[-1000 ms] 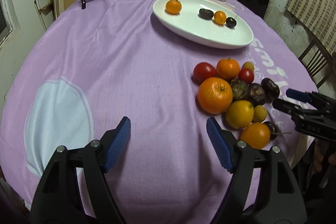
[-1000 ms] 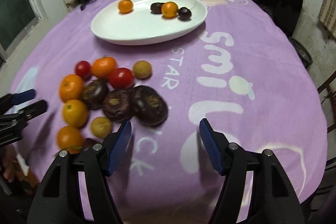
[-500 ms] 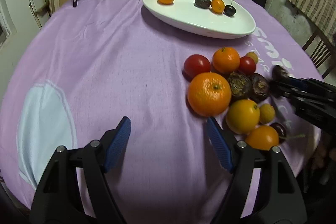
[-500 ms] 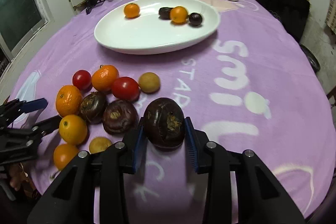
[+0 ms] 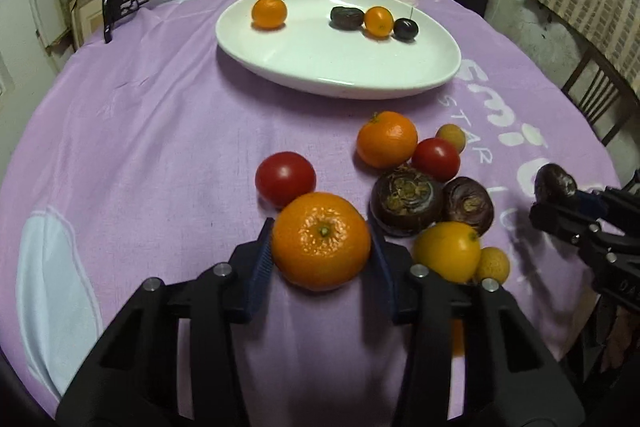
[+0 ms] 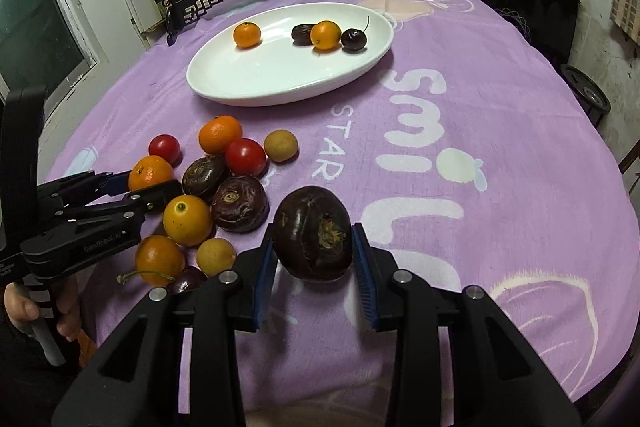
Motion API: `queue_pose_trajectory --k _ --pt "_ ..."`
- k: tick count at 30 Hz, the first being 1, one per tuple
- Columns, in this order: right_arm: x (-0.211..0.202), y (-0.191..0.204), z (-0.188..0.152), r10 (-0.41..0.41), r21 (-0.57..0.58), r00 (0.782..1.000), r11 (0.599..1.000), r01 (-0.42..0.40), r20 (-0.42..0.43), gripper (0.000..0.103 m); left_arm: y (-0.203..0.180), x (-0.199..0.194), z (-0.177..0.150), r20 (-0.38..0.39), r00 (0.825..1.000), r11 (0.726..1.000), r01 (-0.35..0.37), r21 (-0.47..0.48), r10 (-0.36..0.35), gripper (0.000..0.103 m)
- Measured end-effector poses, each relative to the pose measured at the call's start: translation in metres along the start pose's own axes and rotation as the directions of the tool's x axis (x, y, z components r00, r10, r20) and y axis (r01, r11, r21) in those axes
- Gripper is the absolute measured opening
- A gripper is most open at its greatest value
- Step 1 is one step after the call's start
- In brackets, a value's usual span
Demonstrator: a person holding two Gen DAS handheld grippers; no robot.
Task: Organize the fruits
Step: 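Grasp a large orange with the left gripper while the right grasps a dark purple fruit, then carry both fruits onto the white plate and open both grippers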
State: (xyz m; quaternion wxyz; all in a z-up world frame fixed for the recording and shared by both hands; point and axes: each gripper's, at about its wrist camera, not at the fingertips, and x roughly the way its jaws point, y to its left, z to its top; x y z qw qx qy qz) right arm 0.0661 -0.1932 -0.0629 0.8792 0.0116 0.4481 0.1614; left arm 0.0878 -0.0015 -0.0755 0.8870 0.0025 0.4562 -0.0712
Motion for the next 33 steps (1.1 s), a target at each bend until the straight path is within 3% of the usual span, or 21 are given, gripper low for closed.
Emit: queue_pose_trajectory --k 10,21,24,29,31,33 --pt "-0.007 0.01 0.011 0.035 -0.02 0.999 0.999 -0.034 0.03 0.037 0.013 -0.025 -0.009 0.005 0.999 0.997 0.054 -0.059 -0.054 0.045" --pt "0.003 0.019 0.027 0.052 -0.038 0.999 0.998 -0.052 0.014 0.037 0.02 -0.038 0.016 0.036 0.996 0.995 0.087 -0.042 -0.086 0.045" --pt "0.011 0.028 0.046 0.073 -0.073 0.997 0.995 -0.073 0.001 0.037 0.029 -0.034 0.039 0.025 0.995 0.994 0.103 -0.044 -0.102 0.045" --pt "0.026 0.041 0.104 0.1 -0.133 0.995 0.986 -0.097 0.017 0.037 0.044 -0.013 0.107 0.034 0.998 0.997 0.047 -0.055 -0.045 0.045" --pt "0.047 0.043 0.135 0.111 -0.141 0.994 0.984 -0.11 0.002 0.037 0.046 0.006 0.141 0.019 0.999 0.997 0.048 -0.06 -0.047 0.045" --pt "0.072 0.042 0.157 0.072 -0.149 0.997 0.986 -0.072 -0.008 0.037 0.044 0.026 0.165 -0.003 0.999 0.997 0.035 -0.066 -0.036 0.045"
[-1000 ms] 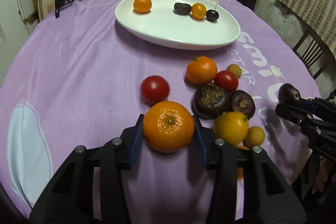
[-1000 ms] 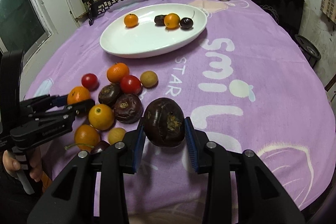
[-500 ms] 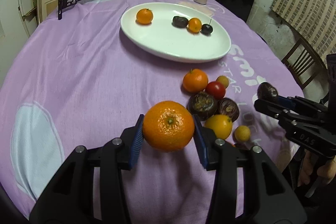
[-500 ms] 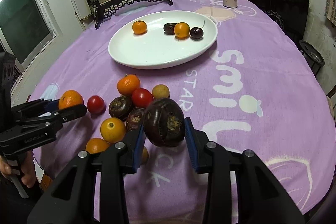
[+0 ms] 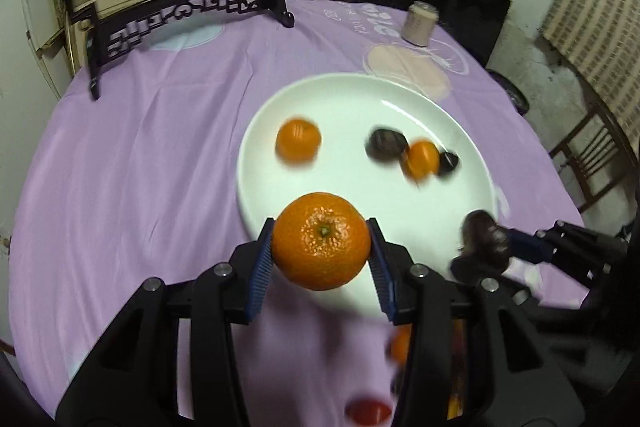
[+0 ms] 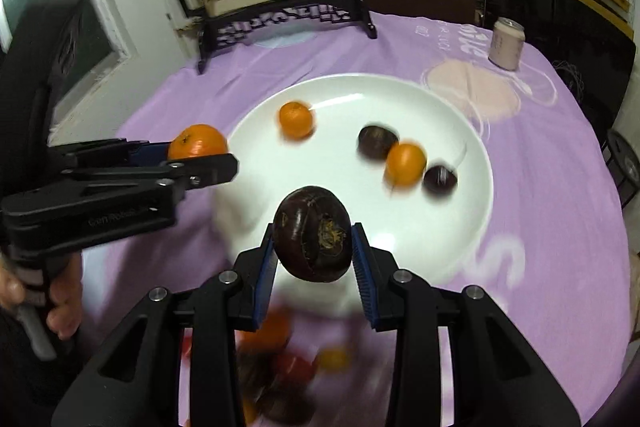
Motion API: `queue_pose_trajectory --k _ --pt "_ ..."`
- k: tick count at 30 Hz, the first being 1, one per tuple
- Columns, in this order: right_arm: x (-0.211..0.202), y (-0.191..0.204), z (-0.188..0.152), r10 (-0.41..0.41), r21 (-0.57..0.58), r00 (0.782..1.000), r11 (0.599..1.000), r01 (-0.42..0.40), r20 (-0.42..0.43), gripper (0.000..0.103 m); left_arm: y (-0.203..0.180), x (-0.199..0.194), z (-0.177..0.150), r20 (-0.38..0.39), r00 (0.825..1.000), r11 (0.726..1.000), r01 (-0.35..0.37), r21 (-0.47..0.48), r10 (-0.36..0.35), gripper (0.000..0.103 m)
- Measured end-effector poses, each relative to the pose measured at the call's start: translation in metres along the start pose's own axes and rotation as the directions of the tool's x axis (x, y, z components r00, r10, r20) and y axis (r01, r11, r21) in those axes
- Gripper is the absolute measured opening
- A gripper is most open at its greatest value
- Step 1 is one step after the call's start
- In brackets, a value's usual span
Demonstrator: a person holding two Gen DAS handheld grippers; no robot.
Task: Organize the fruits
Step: 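Carry both fruits onto the white plate and open both grippers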
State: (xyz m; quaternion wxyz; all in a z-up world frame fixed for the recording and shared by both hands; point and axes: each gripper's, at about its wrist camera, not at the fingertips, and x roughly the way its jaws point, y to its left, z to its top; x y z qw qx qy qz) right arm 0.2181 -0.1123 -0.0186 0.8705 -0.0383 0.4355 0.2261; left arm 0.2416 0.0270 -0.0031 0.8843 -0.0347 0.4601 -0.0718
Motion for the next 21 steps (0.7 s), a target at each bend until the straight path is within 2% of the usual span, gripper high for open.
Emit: queue_pose_trajectory --k 2,4,12,13,16,18,19,21 --pt "0.017 -0.006 0.007 -0.035 0.005 0.999 0.999 0.035 -0.022 0.037 -0.003 0.022 0.018 -0.029 1.0 1.0 0.001 -0.017 -0.001 0.045" --pt "0.032 -0.015 0.01 -0.027 0.018 0.999 0.999 0.027 -0.043 0.036 -0.005 0.041 0.028 -0.051 0.999 0.999 0.017 -0.03 -0.018 0.045" --pt "0.058 -0.031 0.016 -0.013 0.048 0.998 0.999 0.016 -0.064 0.037 -0.01 0.067 0.033 -0.065 0.998 1.0 0.026 -0.013 -0.027 0.045" --pt "0.058 -0.031 0.017 -0.015 0.045 0.998 0.999 0.017 -0.06 0.037 -0.011 0.067 0.035 -0.054 0.998 1.0 0.026 -0.013 -0.026 0.046" --pt "0.055 -0.03 0.017 -0.042 0.033 0.999 0.999 0.043 -0.027 0.05 -0.01 0.055 0.036 -0.014 0.999 0.999 0.034 -0.021 -0.035 0.047" --pt "0.046 -0.03 0.015 -0.04 0.031 0.999 0.999 0.041 -0.011 0.053 -0.012 0.038 0.036 0.031 0.999 0.999 0.042 -0.015 -0.041 0.055" --pt "0.041 -0.029 0.014 -0.038 0.031 0.999 0.999 0.038 -0.001 0.054 -0.014 0.021 0.035 0.077 0.996 0.999 0.046 -0.01 -0.045 0.063" --pt "0.025 -0.027 0.01 -0.043 0.038 0.999 0.998 0.042 0.023 0.055 -0.018 0.001 0.03 0.126 0.991 0.999 0.04 0.003 -0.04 0.064"
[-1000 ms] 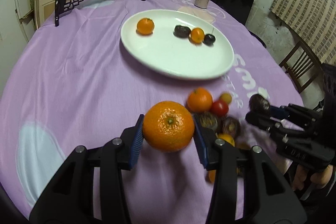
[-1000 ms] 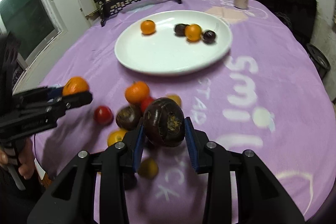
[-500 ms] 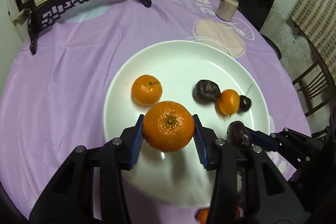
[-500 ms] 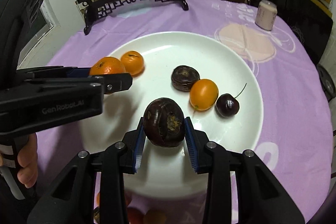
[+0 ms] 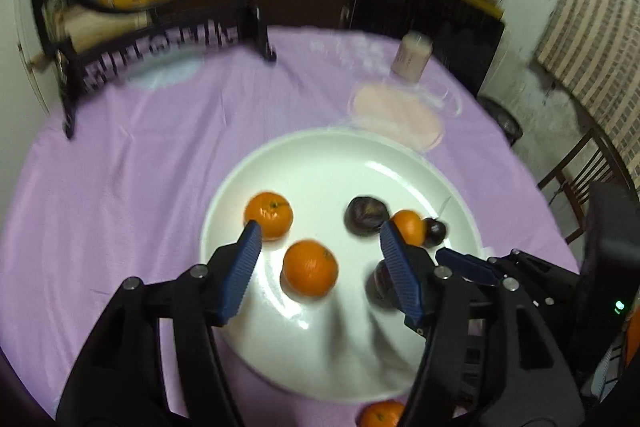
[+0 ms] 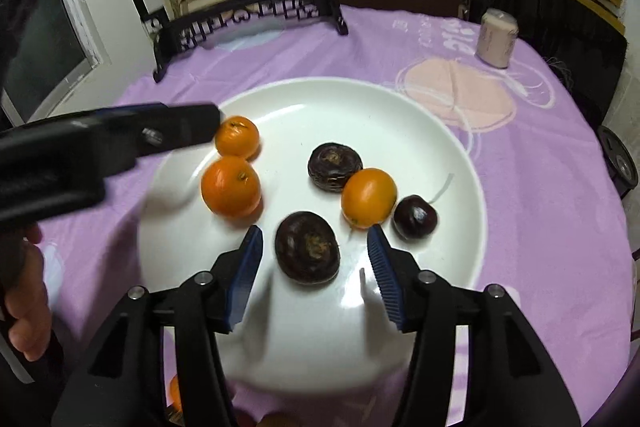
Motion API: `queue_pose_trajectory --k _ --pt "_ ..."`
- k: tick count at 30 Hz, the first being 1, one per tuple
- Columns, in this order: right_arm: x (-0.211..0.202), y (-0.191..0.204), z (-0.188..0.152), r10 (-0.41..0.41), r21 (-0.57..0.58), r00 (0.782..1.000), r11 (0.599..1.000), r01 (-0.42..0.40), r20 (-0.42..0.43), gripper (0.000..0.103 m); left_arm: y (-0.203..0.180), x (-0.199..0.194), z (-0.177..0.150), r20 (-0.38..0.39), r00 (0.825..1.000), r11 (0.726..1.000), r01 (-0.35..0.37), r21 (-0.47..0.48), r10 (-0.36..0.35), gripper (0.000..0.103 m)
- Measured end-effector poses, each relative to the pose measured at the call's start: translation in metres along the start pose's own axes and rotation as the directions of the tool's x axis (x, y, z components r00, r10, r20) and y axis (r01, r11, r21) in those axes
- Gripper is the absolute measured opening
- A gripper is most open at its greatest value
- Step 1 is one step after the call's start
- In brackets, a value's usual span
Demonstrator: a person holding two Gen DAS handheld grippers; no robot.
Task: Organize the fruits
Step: 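Carry both fruits onto the white plate and open both grippers, then withdraw both grippers back toward the fruit cluster, then grasp an orange fruit with the left gripper while the right grasps a small yellow fruit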
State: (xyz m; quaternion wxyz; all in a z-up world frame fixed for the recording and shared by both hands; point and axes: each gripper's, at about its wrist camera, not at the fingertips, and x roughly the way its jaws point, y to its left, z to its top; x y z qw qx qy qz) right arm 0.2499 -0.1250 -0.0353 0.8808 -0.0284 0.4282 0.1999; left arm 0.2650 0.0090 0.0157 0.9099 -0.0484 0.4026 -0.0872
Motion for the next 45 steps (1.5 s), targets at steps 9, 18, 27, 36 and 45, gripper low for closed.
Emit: queue_pose_trajectory --k 9,18,27,36,45 --pt "-0.097 0.013 -0.074 0.045 0.034 0.997 0.998 -0.048 0.064 0.059 -0.001 -0.079 -0.082 0.048 0.998 0.999 0.048 -0.017 -0.047 0.068" --pt "-0.126 0.021 -0.109 0.023 0.073 0.998 0.997 -0.027 0.055 0.059 0.008 -0.097 -0.159 -0.034 0.999 0.999 0.009 -0.036 -0.01 0.069" --pt "-0.095 0.015 -0.13 -0.027 0.049 0.999 0.998 0.028 -0.018 0.063 0.013 -0.101 -0.194 -0.074 0.997 1.0 -0.012 -0.014 0.011 0.08" --pt "-0.054 0.01 -0.123 -0.062 -0.03 0.997 0.998 0.061 -0.05 0.058 0.031 -0.098 -0.209 -0.114 0.993 0.998 -0.035 -0.05 0.029 0.08" --pt "-0.023 0.027 -0.102 -0.035 -0.092 0.996 0.995 0.027 -0.08 0.024 0.025 -0.092 -0.207 -0.127 0.991 0.999 -0.031 -0.03 0.027 0.08"
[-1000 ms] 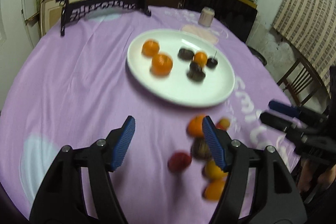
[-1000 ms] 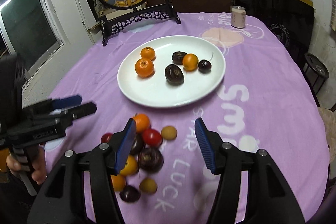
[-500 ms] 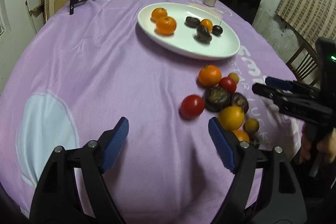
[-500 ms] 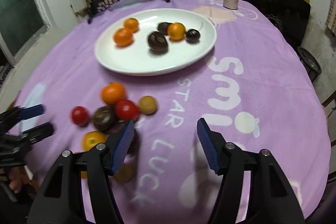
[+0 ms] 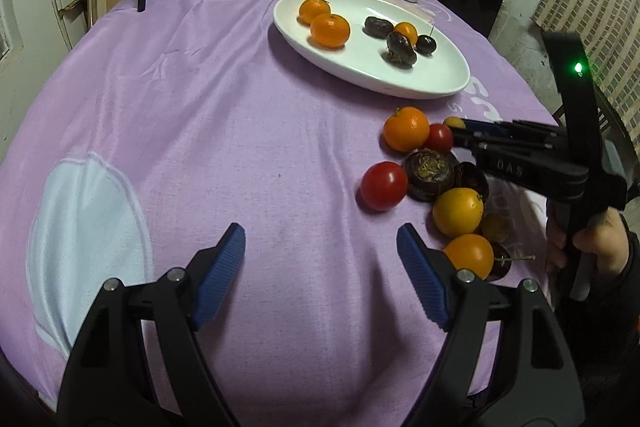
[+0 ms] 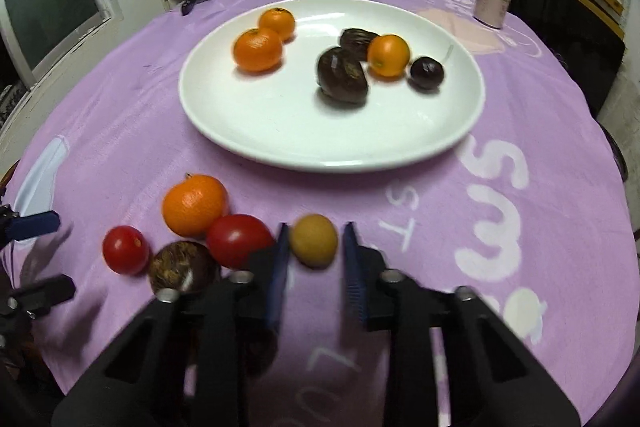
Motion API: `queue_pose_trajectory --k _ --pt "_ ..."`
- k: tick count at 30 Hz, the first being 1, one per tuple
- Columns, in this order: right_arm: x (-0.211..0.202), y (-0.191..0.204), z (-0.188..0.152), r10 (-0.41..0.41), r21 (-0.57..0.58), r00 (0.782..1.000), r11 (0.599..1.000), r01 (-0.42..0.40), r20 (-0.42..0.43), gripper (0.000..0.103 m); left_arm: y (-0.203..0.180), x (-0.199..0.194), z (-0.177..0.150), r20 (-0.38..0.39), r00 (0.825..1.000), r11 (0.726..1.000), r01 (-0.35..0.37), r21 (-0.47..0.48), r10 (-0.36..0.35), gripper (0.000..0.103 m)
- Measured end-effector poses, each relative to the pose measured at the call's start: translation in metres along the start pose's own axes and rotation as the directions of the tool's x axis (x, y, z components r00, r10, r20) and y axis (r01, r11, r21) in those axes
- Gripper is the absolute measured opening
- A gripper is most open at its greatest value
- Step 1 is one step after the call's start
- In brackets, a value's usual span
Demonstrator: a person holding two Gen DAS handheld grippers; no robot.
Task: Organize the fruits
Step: 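Grasp an orange fruit with the left gripper while the right grasps a small yellow fruit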
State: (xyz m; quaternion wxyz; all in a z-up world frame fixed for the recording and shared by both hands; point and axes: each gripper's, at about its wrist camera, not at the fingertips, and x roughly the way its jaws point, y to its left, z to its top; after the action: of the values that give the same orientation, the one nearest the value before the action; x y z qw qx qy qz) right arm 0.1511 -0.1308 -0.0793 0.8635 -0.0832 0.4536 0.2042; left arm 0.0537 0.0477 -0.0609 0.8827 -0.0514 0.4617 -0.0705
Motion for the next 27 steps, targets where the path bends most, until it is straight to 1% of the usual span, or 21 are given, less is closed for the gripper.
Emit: queue_pose_trajectory --k 2,4,6,8,10,12,14,16,19,21,24,25,26,27 --pt "-0.002 0.001 0.0 -0.003 0.002 1.0 1.0 0.003 0.001 0.024 -0.002 0.0 0.0 -0.004 1.0 1.0 -0.001 0.006 0.002 0.08" --pt "-0.01 -0.005 -0.004 0.004 0.045 1.0 0.999 -0.004 0.002 0.024 -0.005 -0.002 0.0 0.0 1.0 1.0 -0.006 0.015 0.006 0.08" --pt "-0.024 -0.013 -0.01 0.007 0.084 1.0 0.996 -0.009 0.023 0.024 -0.008 -0.003 0.001 0.002 1.0 1.0 -0.001 0.024 0.001 0.08" --pt "-0.041 -0.019 -0.02 -0.005 0.111 0.999 0.994 0.0 0.049 0.024 -0.015 -0.008 0.001 -0.001 1.0 0.999 0.027 0.042 -0.027 0.08" --pt "-0.052 -0.025 -0.029 -0.006 0.139 0.998 0.99 -0.002 0.06 0.024 -0.026 -0.012 -0.001 -0.018 0.997 0.995 0.074 0.072 -0.073 0.08" --pt "-0.061 -0.031 -0.039 0.002 0.161 0.998 0.987 -0.013 0.067 0.024 -0.036 -0.014 -0.004 -0.033 0.995 0.991 0.093 0.1 -0.09 0.08" --pt "-0.067 -0.035 -0.045 0.005 0.175 0.997 0.984 -0.018 0.074 0.024 -0.05 -0.013 -0.01 -0.057 0.995 0.984 0.089 0.151 -0.082 0.08" --pt "-0.074 -0.039 -0.052 0.011 0.193 0.996 0.981 -0.028 0.087 0.024 -0.06 -0.006 -0.016 -0.091 0.994 0.98 0.068 0.188 -0.051 0.079" --pt "-0.083 -0.041 -0.058 0.027 0.201 0.994 0.978 -0.048 0.109 0.024 -0.068 0.006 -0.021 -0.135 0.99 0.978 0.069 0.199 -0.042 0.073" --pt "-0.088 -0.04 -0.059 0.036 0.197 0.992 0.979 -0.059 0.119 0.024 -0.074 0.012 -0.022 -0.146 0.988 0.974 0.082 0.211 -0.052 0.072" --pt "-0.089 -0.038 -0.061 0.052 0.194 0.992 0.978 -0.075 0.119 0.024 -0.091 0.02 -0.022 -0.128 0.989 0.962 0.101 0.253 -0.07 0.063" --pt "-0.089 -0.038 -0.062 0.055 0.193 0.992 0.978 -0.077 0.117 0.024 -0.094 0.022 -0.022 -0.119 0.99 0.96 0.102 0.262 -0.073 0.055" --pt "-0.089 -0.037 -0.063 0.057 0.194 0.992 0.978 -0.078 0.116 0.024 -0.097 0.023 -0.021 -0.111 0.991 0.958 0.106 0.267 -0.079 0.041" --pt "-0.089 -0.036 -0.063 0.059 0.193 0.992 0.978 -0.081 0.115 0.024 -0.099 0.024 -0.02 -0.109 0.99 0.956 0.119 0.268 -0.093 0.035"
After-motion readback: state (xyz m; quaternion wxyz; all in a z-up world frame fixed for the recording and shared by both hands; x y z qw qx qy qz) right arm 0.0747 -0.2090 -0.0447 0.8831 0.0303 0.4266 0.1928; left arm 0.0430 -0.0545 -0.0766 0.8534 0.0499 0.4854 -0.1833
